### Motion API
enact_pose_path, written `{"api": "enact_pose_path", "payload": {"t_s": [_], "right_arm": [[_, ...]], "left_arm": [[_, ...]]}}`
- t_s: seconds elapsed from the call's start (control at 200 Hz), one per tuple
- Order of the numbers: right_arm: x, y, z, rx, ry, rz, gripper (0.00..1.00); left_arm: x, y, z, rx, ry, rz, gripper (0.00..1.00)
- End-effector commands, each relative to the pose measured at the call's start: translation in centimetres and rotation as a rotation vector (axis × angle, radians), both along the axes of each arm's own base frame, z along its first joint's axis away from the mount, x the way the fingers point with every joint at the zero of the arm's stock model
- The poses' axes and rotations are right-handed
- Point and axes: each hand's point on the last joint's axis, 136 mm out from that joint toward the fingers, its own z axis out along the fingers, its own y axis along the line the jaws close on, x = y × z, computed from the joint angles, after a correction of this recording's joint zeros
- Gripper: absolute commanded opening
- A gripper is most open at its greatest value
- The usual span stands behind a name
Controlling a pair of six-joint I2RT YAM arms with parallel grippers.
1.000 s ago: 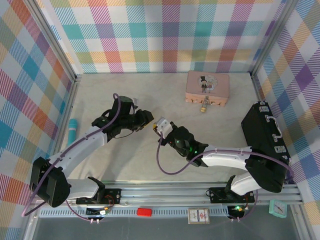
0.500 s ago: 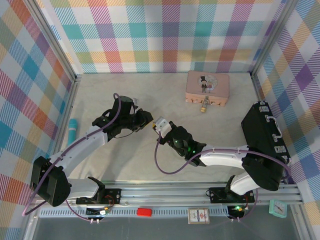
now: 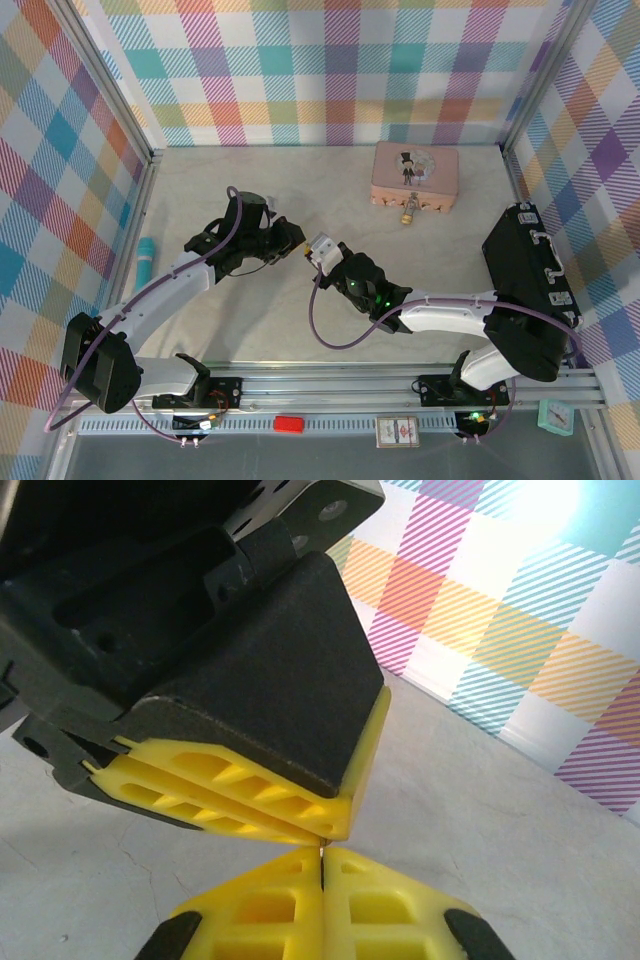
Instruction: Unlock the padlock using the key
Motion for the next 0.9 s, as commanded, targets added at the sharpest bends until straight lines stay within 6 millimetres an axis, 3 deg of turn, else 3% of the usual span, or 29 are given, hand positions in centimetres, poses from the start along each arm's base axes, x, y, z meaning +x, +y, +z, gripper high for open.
{"api": "enact_pose_path", "payload": {"t_s": [0.0, 0.395, 0.465, 0.6, 0.75, 0.895], "right_arm": [[0.2, 0.9, 1.8, 0.038, -0.041, -0.003, 0.00], [0.0, 0.7, 1.6, 0.034, -0.040, -0.007, 0.00], [-0.1, 0.7, 1.4, 0.032, -0.023, 0.001, 0.11], [-1.5, 1.2, 0.5, -0.003, 0.059, 0.077, 0.42], [-2.6, 1.0, -0.3, -0.013, 0.174, 0.116, 0.47], [-1.8, -1.5, -0.2, 0.173, 0.370, 0.023, 0.60]], "left_arm": [[0.0, -0.5, 1.4, -0.022, -0.014, -0.005, 0.11], [0.0, -0.5, 1.6, -0.030, -0.025, -0.006, 0.01], [0.5, -0.8, 2.5, -0.052, -0.068, -0.006, 0.00], [1.1, -0.3, 3.5, -0.031, -0.151, -0.010, 0.00], [2.4, 0.9, 4.7, 0.023, -0.333, -0.045, 0.00], [2.4, 1.8, 5.4, 0.120, -0.564, -0.114, 0.00]]}}
